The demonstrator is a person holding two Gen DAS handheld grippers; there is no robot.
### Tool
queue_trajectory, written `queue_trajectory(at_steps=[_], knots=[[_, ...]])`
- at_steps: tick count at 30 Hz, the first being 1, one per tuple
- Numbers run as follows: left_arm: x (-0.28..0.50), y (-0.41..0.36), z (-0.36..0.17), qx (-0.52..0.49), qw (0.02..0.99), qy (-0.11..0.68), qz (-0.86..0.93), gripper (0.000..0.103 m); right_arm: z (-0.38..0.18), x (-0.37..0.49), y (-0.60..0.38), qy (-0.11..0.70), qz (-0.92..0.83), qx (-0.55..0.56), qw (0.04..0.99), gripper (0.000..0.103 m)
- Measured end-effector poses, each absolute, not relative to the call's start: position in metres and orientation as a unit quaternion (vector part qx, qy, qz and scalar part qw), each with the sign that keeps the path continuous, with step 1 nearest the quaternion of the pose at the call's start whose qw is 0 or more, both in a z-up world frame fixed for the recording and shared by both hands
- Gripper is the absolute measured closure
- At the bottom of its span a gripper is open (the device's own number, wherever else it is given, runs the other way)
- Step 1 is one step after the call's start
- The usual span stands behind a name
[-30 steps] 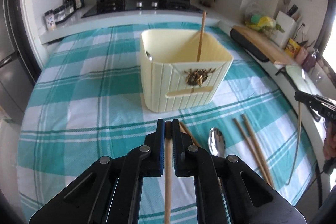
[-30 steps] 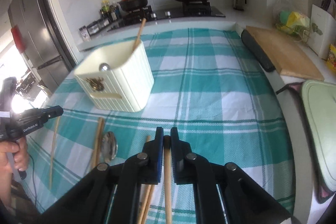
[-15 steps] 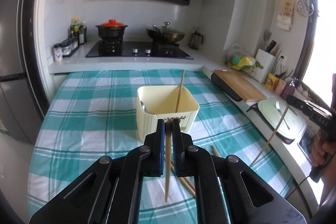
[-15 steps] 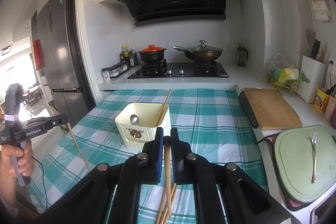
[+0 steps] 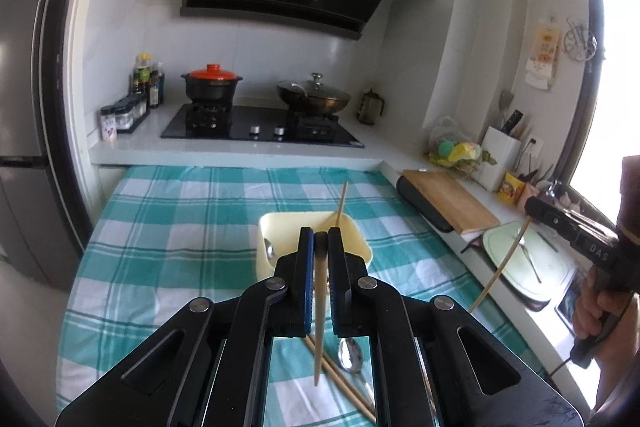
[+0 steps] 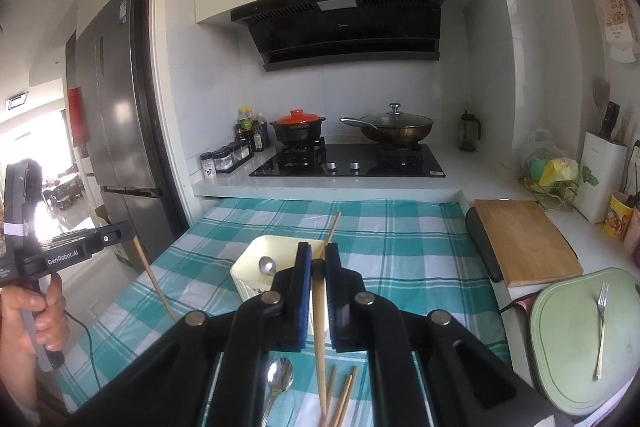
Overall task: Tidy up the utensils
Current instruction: 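Lift and carry both chopsticks with both tools toward the cream holder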
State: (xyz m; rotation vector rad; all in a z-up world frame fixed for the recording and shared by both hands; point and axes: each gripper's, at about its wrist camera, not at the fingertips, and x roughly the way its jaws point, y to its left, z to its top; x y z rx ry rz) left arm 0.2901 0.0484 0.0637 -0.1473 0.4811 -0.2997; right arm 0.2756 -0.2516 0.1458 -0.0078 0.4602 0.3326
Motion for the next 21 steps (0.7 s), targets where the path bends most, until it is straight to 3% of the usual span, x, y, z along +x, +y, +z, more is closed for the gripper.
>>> queue_trajectory(at_steps=[21], knots=[[0.368, 0.048, 0.127, -0.086, 0.966, 0.201, -0.138, 0.099, 0.184, 0.373, -0.21, 0.222, 0.204, 0.006, 0.953, 0.096]])
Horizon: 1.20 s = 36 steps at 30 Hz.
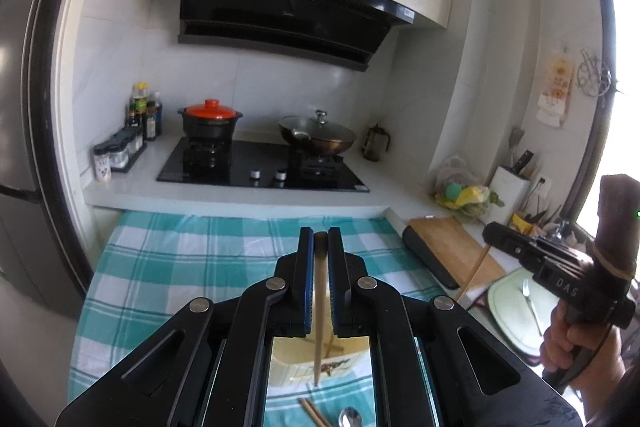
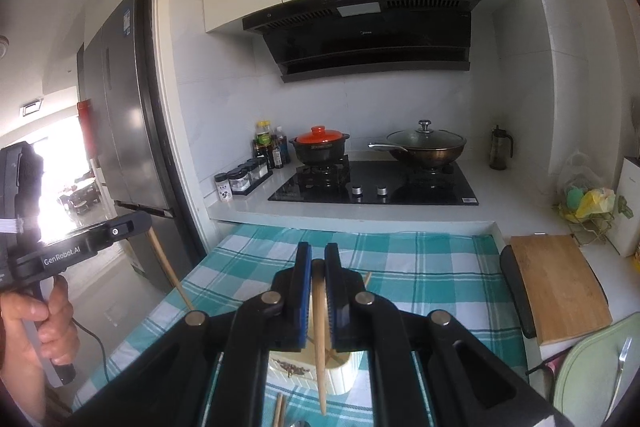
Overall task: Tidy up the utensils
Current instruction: 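Lift and carry both chopsticks with both tools toward the cream holder, then open the left tool over the holder while the right tool releases its chopstick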
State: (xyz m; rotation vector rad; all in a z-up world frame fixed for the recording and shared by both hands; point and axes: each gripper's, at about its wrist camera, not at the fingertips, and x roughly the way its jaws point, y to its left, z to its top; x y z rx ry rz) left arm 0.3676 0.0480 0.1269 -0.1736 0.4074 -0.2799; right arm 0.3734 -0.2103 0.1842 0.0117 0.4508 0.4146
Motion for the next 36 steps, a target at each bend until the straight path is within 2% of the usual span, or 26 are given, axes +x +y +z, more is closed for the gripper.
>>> queue_trajectory(at_steps=[9, 20, 26, 28, 29, 30, 31, 32, 33, 36], knots=[[0.42, 0.027, 0.117, -0.069, 0.972, 0.188, -0.12, 0.099, 0.177, 0.431, -0.183, 0.179, 0.204, 0.002, 0.963, 0.096], [0.482, 0.02, 0.035, -0.083, 0.943, 0.303, -0.109, 0.099, 0.085, 0.513, -0.201, 0.314, 0.194, 0.066, 0.927, 0.096], [0.498, 0.02, 0.006, -0.084, 0.935, 0.333, -0.087, 0.098, 0.053, 0.529, -0.214, 0.347, 0.171, 0.088, 0.918, 0.096], [0.502, 0.022, 0.0, -0.085, 0.934, 0.337, -0.078, 0.097, 0.048, 0.533, -0.216, 0.35, 0.166, 0.094, 0.917, 0.093], [0.505, 0.024, -0.003, -0.089, 0.932, 0.345, -0.071, 0.094, 0.046, 0.535, -0.217, 0.353, 0.162, 0.095, 0.916, 0.093], [0.508, 0.026, -0.005, -0.096, 0.929, 0.352, -0.068, 0.08, 0.045, 0.537, -0.218, 0.358, 0.156, 0.095, 0.916, 0.089], [0.507, 0.029, -0.007, -0.104, 0.926, 0.357, -0.064, 0.07, 0.045, 0.539, -0.22, 0.36, 0.153, 0.097, 0.915, 0.076], [0.504, 0.034, -0.007, -0.111, 0.926, 0.355, -0.059, 0.055, 0.046, 0.537, -0.222, 0.358, 0.147, 0.099, 0.917, 0.069], [0.5, 0.037, -0.007, -0.113, 0.928, 0.35, -0.054, 0.049, 0.049, 0.533, -0.225, 0.353, 0.143, 0.103, 0.919, 0.058], [0.478, 0.048, -0.006, -0.111, 0.93, 0.347, -0.054, 0.044, 0.063, 0.514, -0.237, 0.335, 0.141, 0.109, 0.925, 0.056]])
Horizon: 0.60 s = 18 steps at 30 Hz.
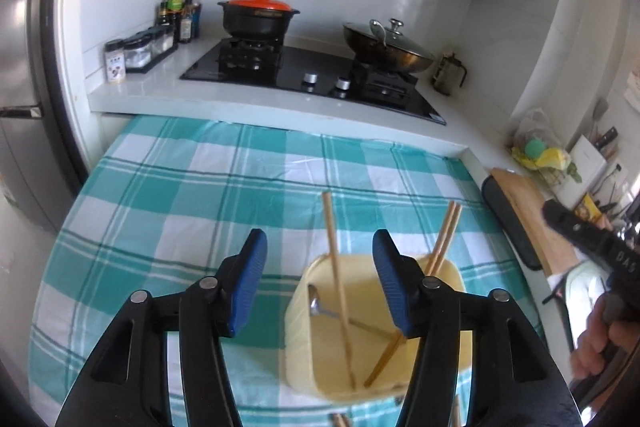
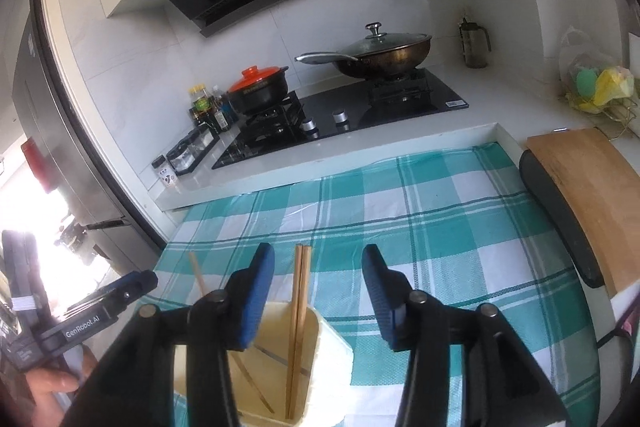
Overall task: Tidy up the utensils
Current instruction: 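Open the left tool over the holder while the right tool releases its chopstick, then move both open tools back over the remaining chopsticks and spoon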
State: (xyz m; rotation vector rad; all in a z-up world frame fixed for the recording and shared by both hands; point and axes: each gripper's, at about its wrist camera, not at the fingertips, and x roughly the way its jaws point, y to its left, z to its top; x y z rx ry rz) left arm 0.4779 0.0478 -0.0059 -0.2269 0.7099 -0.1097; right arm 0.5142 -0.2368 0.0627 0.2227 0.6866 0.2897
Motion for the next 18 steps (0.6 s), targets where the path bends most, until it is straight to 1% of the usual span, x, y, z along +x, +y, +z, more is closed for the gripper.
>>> queue_trajectory(at_steps=[1, 3, 6, 9, 12, 15, 18], knots=[[0.467, 0.052, -0.005, -0.11, 0.931, 0.344, -0.058, 0.042, 0.067, 0.506, -0.24, 0.331, 0.141, 0.105, 0.927, 0.056], [0.439, 0.06, -0.005, -0.098, 0.934, 0.337, -0.062, 0.03, 0.075, 0.48, -0.246, 0.321, 0.141, 0.087, 0.932, 0.056], [0.387, 0.068, -0.011, -0.069, 0.938, 0.333, -0.067, 0.022, 0.079, 0.434, -0.253, 0.319, 0.145, 0.042, 0.936, 0.053], [0.332, 0.073, -0.029, -0.057, 0.934, 0.345, -0.077, 0.018, 0.068, 0.385, -0.262, 0.336, 0.143, -0.015, 0.931, 0.052], [0.289, 0.072, -0.05, -0.052, 0.926, 0.364, -0.082, 0.016, 0.046, 0.333, -0.277, 0.365, 0.123, -0.061, 0.921, 0.052], [0.253, 0.062, -0.072, -0.043, 0.922, 0.378, -0.07, 0.016, 0.018, 0.287, -0.289, 0.404, 0.103, -0.089, 0.905, 0.052], [0.229, 0.049, -0.087, -0.049, 0.919, 0.384, -0.066, 0.015, -0.007, 0.244, -0.296, 0.416, 0.064, -0.121, 0.899, 0.052]])
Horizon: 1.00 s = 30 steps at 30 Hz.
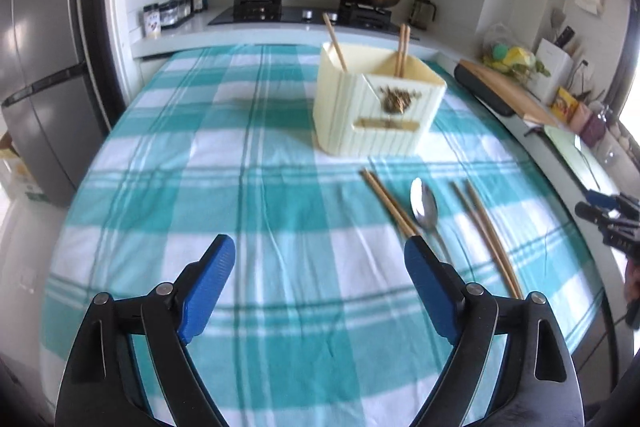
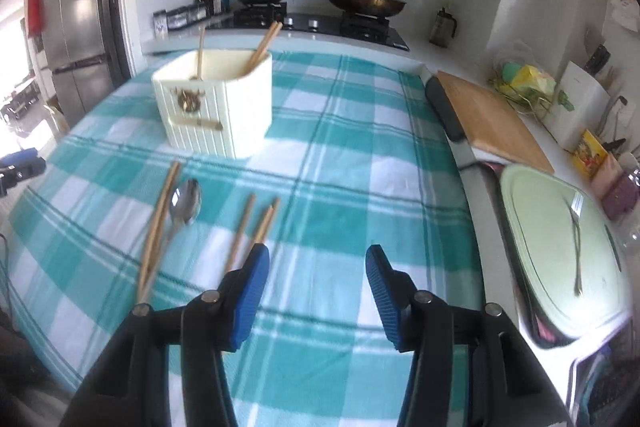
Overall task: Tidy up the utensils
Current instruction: 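Move both open tools back over the remaining chopsticks and spoon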
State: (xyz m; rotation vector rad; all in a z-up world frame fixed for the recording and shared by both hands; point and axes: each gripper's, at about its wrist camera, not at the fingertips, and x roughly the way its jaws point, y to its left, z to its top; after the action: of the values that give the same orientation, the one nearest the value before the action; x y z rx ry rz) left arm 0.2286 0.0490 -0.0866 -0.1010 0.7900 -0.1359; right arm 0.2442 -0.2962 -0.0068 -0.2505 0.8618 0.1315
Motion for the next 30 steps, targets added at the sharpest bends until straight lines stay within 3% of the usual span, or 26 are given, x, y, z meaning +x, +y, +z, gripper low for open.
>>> queue_trajectory(at_steps=[8, 15, 30], knots=[[0.212, 0.022, -0.098, -0.055, 0.918, 0.381, -0.091, 0.015, -0.038, 0.187, -0.301, 0.404, 0.03, -0.028, 0.914, 0.052], [0.204, 0.016, -0.102, -0.058, 0.921, 0.376, -0.084, 0.012, -0.033, 0.18, -0.284, 0.376, 0.043, -0.022, 0.926, 0.052], [0.204, 0.006, -0.115, -0.044, 0.915, 0.394, -0.075, 0.012, -0.045, 0.18, -0.272, 0.391, 0.058, -0.041, 0.918, 0.052]])
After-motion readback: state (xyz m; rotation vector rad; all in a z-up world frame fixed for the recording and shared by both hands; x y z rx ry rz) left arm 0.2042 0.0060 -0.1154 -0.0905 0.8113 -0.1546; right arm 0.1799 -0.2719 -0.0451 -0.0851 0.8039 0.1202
